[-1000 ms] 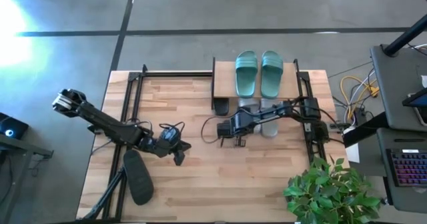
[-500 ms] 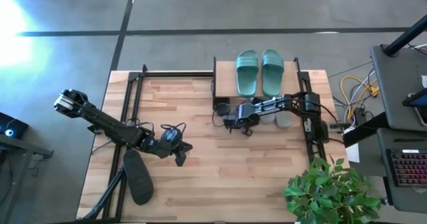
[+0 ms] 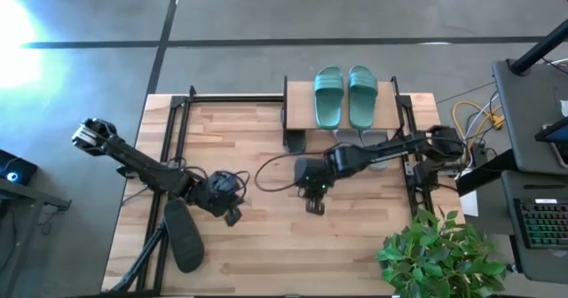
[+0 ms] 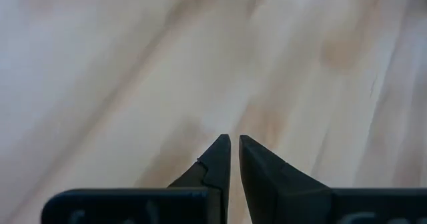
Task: Pick and place slides into the shelf
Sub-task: Put the black slipper under the shelf
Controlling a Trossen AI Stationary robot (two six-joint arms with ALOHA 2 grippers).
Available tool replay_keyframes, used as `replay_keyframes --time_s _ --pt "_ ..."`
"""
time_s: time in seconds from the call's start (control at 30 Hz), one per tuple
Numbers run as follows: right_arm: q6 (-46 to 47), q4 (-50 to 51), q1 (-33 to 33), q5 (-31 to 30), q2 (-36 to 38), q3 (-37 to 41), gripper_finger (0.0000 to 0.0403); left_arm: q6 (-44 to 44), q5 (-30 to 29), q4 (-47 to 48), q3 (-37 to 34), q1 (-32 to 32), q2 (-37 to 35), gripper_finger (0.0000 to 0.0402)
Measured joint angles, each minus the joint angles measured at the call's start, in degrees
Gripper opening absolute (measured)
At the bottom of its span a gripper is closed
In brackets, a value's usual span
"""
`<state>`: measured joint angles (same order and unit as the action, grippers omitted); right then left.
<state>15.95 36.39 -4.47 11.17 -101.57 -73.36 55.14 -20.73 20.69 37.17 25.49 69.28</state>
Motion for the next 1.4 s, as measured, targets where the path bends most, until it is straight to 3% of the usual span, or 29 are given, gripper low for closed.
replay_keyframes --time_s 0.1,0.27,0.43,0.63,0.8,1.03,1.2,1.4 --pt "3.2 -4.1 -1.9 1.2 0.0 -0.1 0.0008 2.0 8.0 14.0 6.3 1.4 0.0 0.0017" --pt "4.7 -7.7 -4.0 0.7 -2.0 -0.2 0.0009 15.2 12.4 39.7 19.4 6.0 0.8 0.0018" --pt "5.5 -8.3 -4.4 0.7 -4.1 -0.2 0.0011 27.7 18.8 52.7 26.9 13.6 2.7 0.0044" --pt "5.5 -8.8 -4.4 -0.3 -5.3 -0.2 0.0033 42.0 32.4 53.3 27.3 20.6 6.2 0.0129" --pt "5.1 -9.1 -4.4 -2.8 -5.2 -0.2 0.0055 40.0 44.2 51.7 27.2 23.5 11.3 0.0176" --pt "5.1 -9.3 -4.4 -3.7 -5.1 -0.2 0.0078 32.3 46.9 43.6 27.2 27.3 19.6 0.018" --pt "5.1 -9.3 -4.4 -3.7 -5.1 -0.2 0.0088 25.4 52.1 43.7 27.2 28.7 26.3 0.018" --pt "6.1 -9.2 -4.4 -3.7 -5.1 -0.2 0.0091 15.3 51.5 43.3 26.1 29.6 32.4 0.018"
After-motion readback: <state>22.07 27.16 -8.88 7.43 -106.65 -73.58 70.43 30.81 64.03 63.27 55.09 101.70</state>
